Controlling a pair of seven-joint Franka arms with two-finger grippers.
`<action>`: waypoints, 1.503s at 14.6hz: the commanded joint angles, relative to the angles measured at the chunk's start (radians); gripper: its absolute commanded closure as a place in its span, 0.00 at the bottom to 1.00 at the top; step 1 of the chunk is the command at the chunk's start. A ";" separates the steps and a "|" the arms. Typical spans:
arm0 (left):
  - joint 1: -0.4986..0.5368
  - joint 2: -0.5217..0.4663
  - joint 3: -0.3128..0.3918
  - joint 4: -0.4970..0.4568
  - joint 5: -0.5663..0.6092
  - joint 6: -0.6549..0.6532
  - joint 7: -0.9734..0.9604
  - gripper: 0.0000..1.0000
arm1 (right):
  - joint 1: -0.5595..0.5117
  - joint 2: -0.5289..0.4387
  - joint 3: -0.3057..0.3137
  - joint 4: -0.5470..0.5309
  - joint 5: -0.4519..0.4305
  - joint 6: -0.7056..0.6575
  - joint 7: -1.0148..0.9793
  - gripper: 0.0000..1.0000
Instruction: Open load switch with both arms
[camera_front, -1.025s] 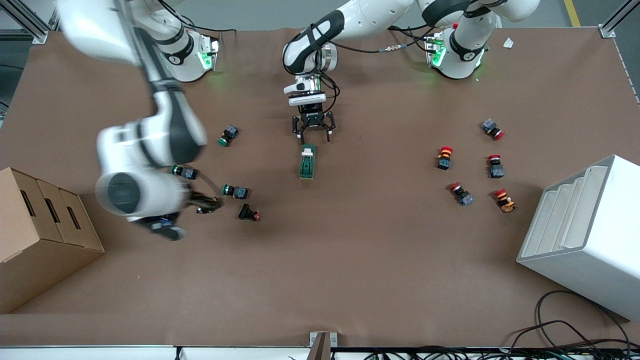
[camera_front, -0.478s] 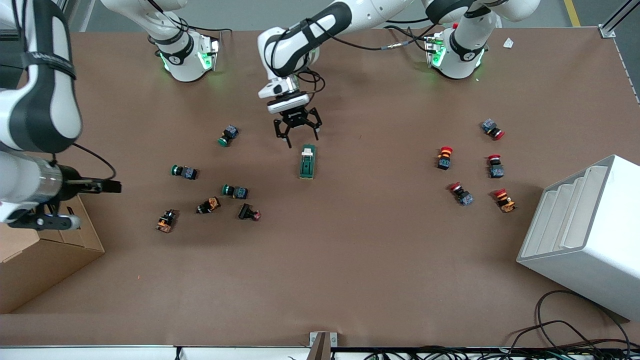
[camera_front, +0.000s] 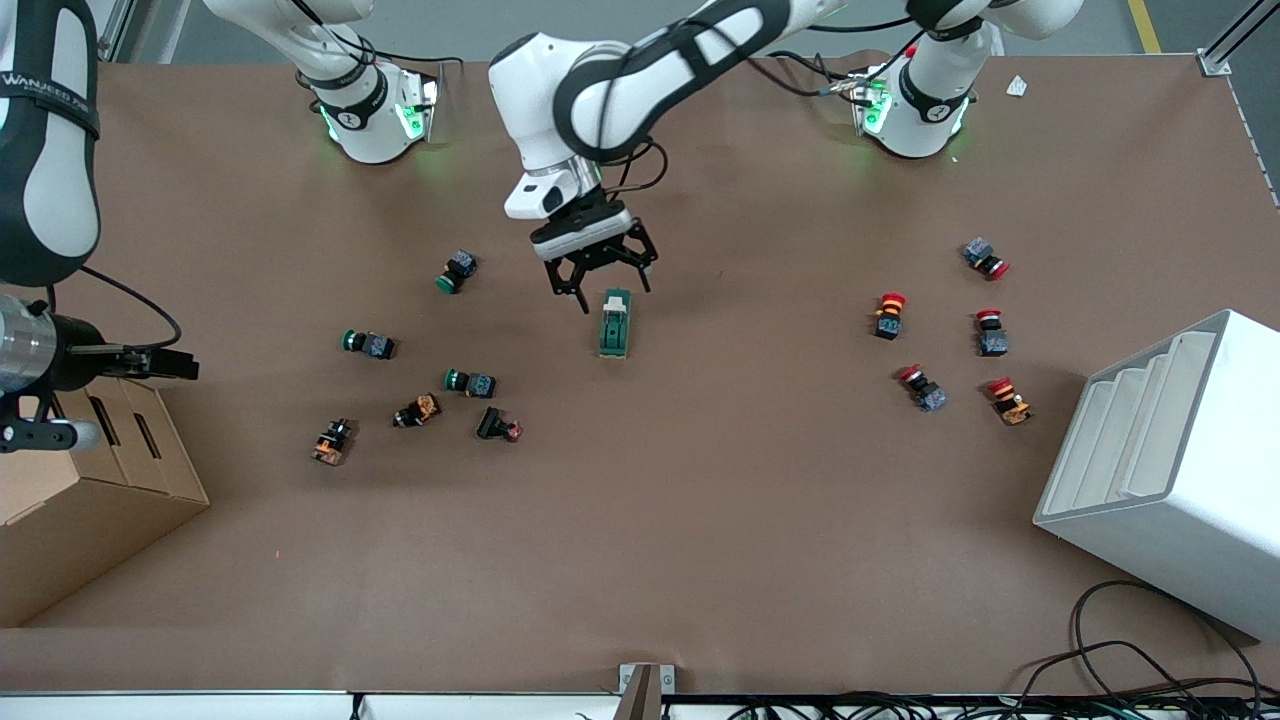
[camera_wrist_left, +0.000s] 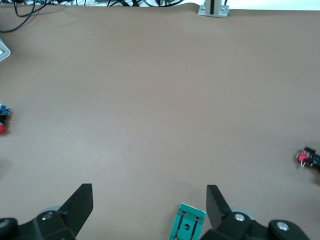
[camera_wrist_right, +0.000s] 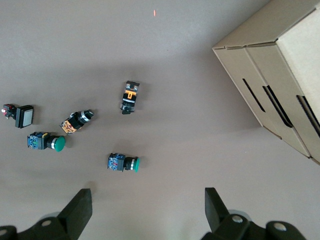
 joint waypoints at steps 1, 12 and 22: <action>0.082 -0.129 -0.003 -0.023 -0.159 0.000 0.120 0.00 | -0.021 -0.015 0.025 0.003 -0.005 -0.055 -0.007 0.00; 0.487 -0.439 -0.002 -0.023 -0.602 -0.210 0.695 0.00 | -0.018 -0.349 0.025 -0.317 -0.006 0.020 -0.009 0.00; 0.639 -0.620 0.259 -0.103 -0.836 -0.236 1.230 0.00 | -0.023 -0.521 0.028 -0.374 -0.009 -0.040 -0.015 0.00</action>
